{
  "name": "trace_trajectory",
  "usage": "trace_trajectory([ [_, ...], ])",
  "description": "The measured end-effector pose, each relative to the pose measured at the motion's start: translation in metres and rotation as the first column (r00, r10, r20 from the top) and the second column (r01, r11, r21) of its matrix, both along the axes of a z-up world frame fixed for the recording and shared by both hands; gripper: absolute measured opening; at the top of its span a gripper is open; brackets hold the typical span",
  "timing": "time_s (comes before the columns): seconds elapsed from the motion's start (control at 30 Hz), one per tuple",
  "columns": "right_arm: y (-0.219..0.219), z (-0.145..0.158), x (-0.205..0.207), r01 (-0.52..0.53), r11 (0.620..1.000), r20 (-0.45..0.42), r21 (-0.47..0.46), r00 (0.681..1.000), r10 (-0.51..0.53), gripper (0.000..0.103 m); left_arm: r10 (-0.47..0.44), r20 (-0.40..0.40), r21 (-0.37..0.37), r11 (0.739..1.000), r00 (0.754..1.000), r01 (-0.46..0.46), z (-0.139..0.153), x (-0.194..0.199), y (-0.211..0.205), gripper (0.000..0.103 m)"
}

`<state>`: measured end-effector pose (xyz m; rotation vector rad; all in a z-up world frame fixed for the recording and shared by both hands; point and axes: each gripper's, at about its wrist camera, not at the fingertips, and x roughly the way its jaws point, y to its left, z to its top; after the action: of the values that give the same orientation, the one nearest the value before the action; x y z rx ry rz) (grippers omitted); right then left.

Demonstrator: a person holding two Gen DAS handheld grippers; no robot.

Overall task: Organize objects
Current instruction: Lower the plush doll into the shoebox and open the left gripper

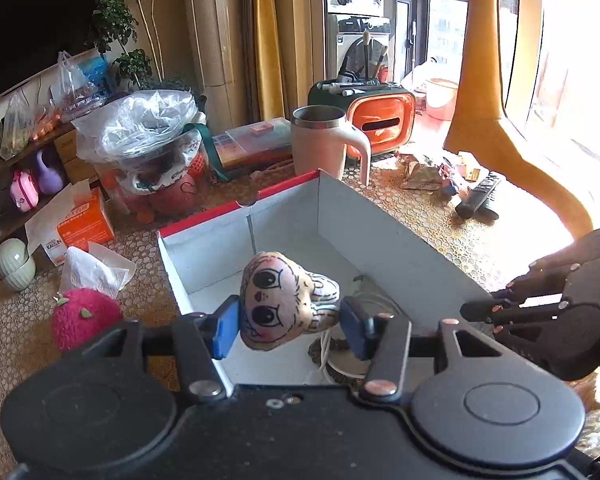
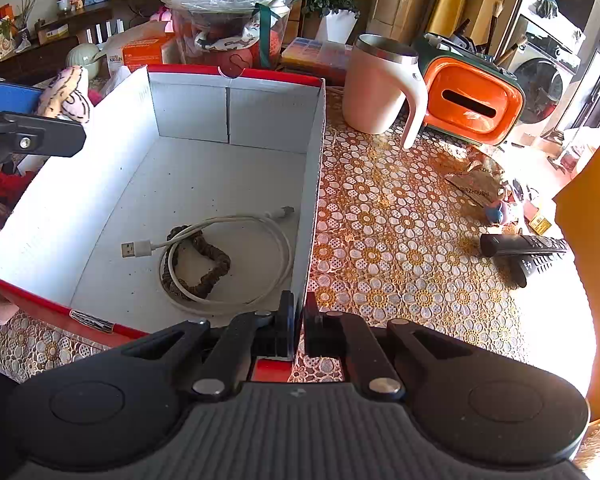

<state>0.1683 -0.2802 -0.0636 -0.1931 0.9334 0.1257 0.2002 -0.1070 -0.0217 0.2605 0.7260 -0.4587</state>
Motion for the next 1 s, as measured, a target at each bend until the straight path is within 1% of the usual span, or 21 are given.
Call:
trace_trajectory([
  [0.13, 0.0, 0.0, 0.0, -0.006, 1.0, 0.001, 0.003, 1.0, 0.006, 0.005, -0.001, -0.034, 0.049, 0.999, 0.999, 0.003, -0.017, 0.018, -0.017, 0.051],
  [0.4, -0.002, -0.001, 0.0, -0.016, 1.0, -0.002, 0.013, 1.0, 0.016, 0.005, 0.028, -0.132, 0.097, 0.995, 0.991, -0.015, -0.05, 0.049, -0.036, 0.051],
  [0.5, -0.003, -0.001, 0.0, -0.016, 1.0, -0.003, 0.018, 1.0, 0.016, 0.005, 0.043, -0.161, 0.126, 0.992, 0.986, -0.023, -0.06, 0.058, -0.043, 0.051],
  [0.73, -0.003, -0.001, 0.001, -0.021, 1.0, -0.004, 0.018, 1.0, 0.021, 0.005, 0.068, -0.225, 0.145, 0.989, 0.972, -0.036, -0.074, 0.073, -0.052, 0.051],
  [0.83, -0.003, -0.001, 0.001, -0.021, 1.0, -0.004, 0.018, 1.0, 0.021, 0.005, 0.081, -0.251, 0.141, 0.989, 0.965, -0.047, -0.079, 0.078, -0.053, 0.052],
  [1.0, -0.003, -0.001, 0.001, -0.021, 1.0, -0.004, 0.018, 1.0, 0.021, 0.005, 0.089, -0.277, 0.147, 0.988, 0.957, -0.05, -0.087, 0.081, -0.055, 0.052],
])
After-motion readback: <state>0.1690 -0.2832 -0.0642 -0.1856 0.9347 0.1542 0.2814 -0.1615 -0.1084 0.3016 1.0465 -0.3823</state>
